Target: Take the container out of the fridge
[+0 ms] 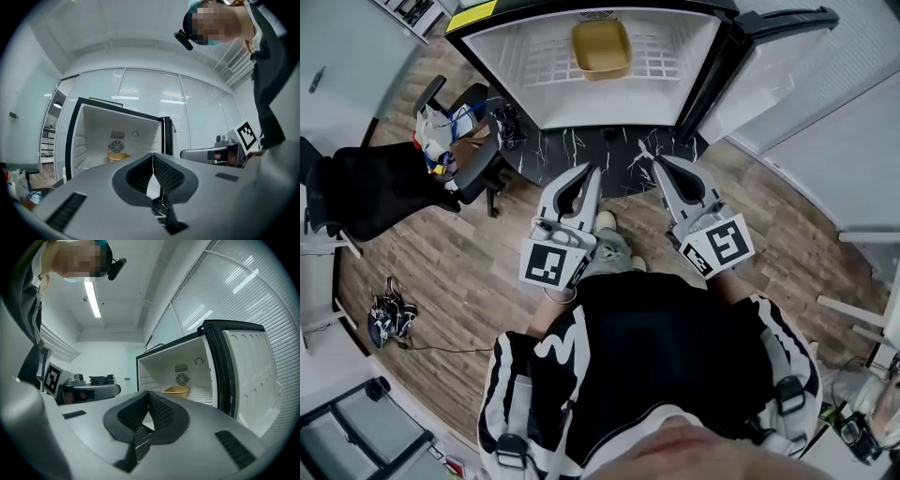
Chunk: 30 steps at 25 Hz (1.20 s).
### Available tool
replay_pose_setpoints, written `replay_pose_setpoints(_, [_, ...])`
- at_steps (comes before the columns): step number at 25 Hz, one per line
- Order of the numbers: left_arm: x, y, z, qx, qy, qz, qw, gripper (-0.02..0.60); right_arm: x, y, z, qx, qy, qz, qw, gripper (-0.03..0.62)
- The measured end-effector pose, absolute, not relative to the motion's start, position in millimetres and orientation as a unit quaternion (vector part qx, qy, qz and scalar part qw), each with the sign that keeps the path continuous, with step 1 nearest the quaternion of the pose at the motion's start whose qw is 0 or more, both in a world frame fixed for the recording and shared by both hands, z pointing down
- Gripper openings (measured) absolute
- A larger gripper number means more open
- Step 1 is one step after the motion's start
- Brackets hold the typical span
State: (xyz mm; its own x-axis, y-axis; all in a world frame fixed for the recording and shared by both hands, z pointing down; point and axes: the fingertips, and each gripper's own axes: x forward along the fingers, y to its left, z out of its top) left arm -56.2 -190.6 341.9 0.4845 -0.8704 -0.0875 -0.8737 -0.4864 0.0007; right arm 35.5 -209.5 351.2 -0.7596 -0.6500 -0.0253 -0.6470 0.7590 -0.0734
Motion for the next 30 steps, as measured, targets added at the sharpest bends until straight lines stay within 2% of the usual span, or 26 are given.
replay_pose_setpoints(30, [-93.2, -324.3, 343.2, -0.881, 0.473, 0.013, 0.003, 0.011, -3.4, -332.9, 355.1, -0.377, 0.926, -0.032, -0.008, 0.012])
